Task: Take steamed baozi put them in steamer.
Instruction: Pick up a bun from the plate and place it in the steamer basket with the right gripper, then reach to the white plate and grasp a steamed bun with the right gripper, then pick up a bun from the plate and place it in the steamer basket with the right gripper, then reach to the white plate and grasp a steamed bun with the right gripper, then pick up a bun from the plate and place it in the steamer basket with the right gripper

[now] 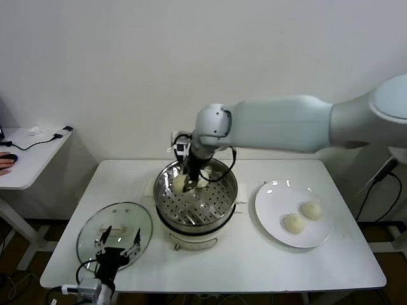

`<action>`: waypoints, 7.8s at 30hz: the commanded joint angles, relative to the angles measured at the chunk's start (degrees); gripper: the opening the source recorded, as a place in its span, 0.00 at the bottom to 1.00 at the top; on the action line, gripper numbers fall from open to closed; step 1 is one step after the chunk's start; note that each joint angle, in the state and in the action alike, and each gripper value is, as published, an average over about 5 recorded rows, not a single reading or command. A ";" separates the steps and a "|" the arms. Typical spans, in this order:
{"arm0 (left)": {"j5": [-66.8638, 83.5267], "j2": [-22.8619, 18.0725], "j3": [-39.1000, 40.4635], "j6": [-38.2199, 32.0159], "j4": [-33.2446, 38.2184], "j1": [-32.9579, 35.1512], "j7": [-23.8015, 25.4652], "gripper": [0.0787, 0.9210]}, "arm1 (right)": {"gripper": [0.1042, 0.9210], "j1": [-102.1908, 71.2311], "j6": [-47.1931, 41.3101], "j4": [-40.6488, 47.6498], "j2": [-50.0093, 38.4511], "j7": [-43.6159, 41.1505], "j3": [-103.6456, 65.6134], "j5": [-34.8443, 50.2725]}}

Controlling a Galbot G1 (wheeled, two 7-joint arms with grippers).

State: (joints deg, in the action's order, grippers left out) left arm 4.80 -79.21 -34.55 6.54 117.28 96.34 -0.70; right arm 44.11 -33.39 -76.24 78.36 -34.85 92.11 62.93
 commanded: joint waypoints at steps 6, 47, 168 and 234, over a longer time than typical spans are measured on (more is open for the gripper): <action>0.05 0.04 0.04 -0.05 -0.53 -0.27 -0.01 0.88 | 0.59 -10.23 -0.95 9.56 5.82 3.16 -2.09 -2.80; 0.17 -0.66 -0.17 0.60 0.77 -0.34 0.12 0.88 | 0.88 6.00 17.74 -9.28 -45.95 -18.83 18.63 -33.51; -0.67 -1.65 0.47 0.03 2.99 2.38 0.11 0.88 | 0.88 13.89 55.22 0.80 -16.05 -25.73 5.36 -33.96; -2.22 -2.73 -0.22 0.07 2.49 3.96 0.37 0.88 | 0.71 -13.85 22.92 15.08 -35.96 -20.50 -4.26 -42.00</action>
State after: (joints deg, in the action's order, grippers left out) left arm 2.61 -81.93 -34.79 6.58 119.80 100.35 -0.33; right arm 16.04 -8.49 -53.34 42.84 -55.19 76.41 11.64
